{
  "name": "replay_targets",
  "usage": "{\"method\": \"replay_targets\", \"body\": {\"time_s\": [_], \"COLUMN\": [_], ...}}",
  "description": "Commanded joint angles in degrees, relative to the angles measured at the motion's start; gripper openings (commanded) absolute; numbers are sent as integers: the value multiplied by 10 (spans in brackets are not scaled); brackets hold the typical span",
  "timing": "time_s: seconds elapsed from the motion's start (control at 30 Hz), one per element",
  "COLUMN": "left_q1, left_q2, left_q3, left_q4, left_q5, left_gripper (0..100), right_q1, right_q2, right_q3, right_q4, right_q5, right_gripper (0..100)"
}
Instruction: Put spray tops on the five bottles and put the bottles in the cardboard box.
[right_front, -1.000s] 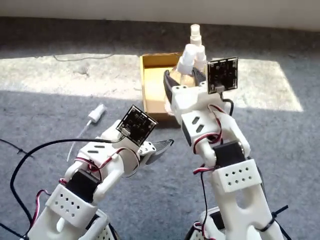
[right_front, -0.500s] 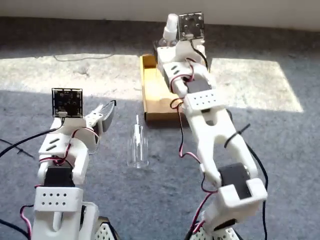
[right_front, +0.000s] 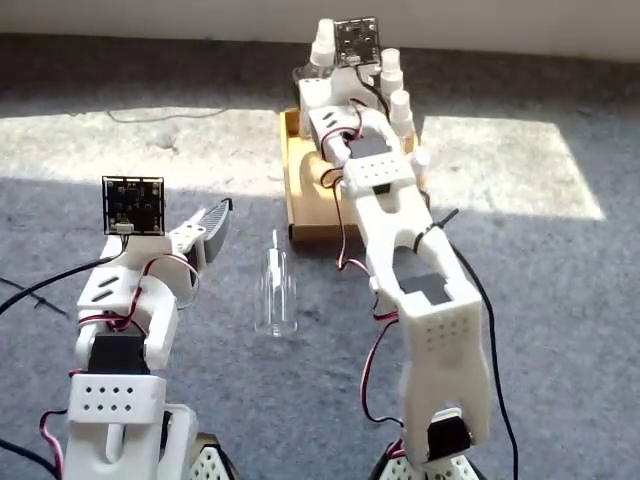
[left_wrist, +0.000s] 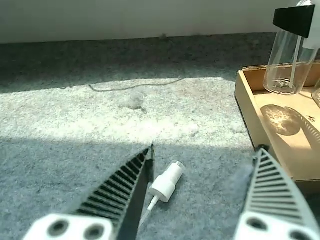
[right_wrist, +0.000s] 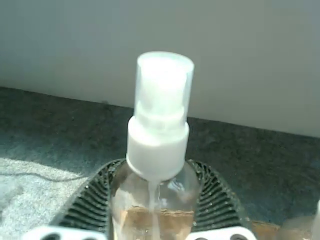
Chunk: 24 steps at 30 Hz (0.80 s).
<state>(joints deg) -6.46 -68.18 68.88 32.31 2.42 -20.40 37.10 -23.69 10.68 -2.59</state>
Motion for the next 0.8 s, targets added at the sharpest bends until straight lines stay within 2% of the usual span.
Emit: {"method": "replay_targets", "body": {"time_s": [0.0,0.27,0.47,0.57,0.77], "left_q1": [-7,-7,-6,-6,19], "left_q2": [-5,-5,-5,-4,-4], "left_q3": [-2,-2,-2,-1,4], "left_q4": [-13,-13,-13,-13,-13], "left_q5": [3,3,4,4,1], "left_gripper": [287,287,287,287,287], "right_q1": [-11,-8,-11,-11,-9], "right_q2": [0,7,4,4,4], "right_q3": [-35,-11,64,89,93], "right_q4": [-41,-80,-162,-167,-168], "right_q5": [2,6,16,55,42], "right_gripper": [4,4,4,4,4]}}
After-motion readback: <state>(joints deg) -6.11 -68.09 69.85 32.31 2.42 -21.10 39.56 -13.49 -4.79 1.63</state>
